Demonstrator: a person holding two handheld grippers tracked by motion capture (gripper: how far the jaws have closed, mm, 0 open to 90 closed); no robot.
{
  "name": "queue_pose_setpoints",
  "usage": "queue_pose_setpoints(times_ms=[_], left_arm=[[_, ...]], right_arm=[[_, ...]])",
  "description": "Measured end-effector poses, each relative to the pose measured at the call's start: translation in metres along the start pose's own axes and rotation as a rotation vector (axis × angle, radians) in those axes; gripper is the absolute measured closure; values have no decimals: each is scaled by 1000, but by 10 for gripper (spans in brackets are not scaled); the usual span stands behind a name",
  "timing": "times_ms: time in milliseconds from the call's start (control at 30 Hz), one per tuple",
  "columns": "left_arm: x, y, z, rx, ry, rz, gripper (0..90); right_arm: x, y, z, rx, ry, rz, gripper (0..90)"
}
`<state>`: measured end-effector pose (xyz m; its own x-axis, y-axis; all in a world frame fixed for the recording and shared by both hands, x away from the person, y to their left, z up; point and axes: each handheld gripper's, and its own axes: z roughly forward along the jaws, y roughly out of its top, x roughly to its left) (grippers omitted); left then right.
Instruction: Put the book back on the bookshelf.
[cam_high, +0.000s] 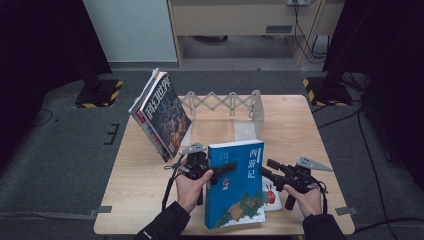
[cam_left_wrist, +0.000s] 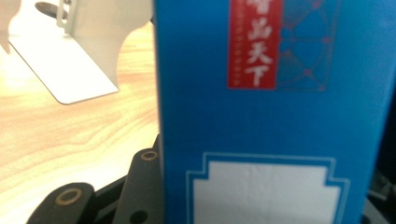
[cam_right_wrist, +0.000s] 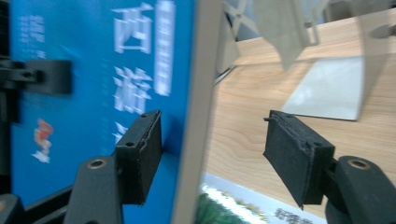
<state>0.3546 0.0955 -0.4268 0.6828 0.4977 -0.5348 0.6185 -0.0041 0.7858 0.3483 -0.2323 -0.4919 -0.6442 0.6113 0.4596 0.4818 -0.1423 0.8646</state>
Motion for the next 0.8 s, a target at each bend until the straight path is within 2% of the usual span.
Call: queue_pose_setpoints(times_ms=[67,133,267,400,500,533,633,700,800], left_arm=[[-1,4,-5,-14,4,5,606],[-2,7,-10,-30,0,10,605],[-6,16,-21,-64,16,49,604],[-8,23,-32,-96,46,77,604],[-6,27,-39,-111,74,89,603],[-5,28,-42,-116,84,92,603],[-3,31,-48,-131,109,99,602],[-1,34,-53,-142,125,100,602],[3,38,-61,-159,155,107,601]], right_arm=[[-2,0,-2,0,-21,1,361],[-4,0,-3,14,-59,-27,364],[-8,-2,-3,48,-115,-57,351],[-13,-3,-5,96,-204,-103,333],[-17,-5,-7,175,-318,-170,313],[-20,-6,-8,203,-341,-199,305],[-28,-10,-10,286,-442,-231,264],[-33,-13,-11,351,-489,-232,235],[-41,-18,-13,414,-515,-208,198]])
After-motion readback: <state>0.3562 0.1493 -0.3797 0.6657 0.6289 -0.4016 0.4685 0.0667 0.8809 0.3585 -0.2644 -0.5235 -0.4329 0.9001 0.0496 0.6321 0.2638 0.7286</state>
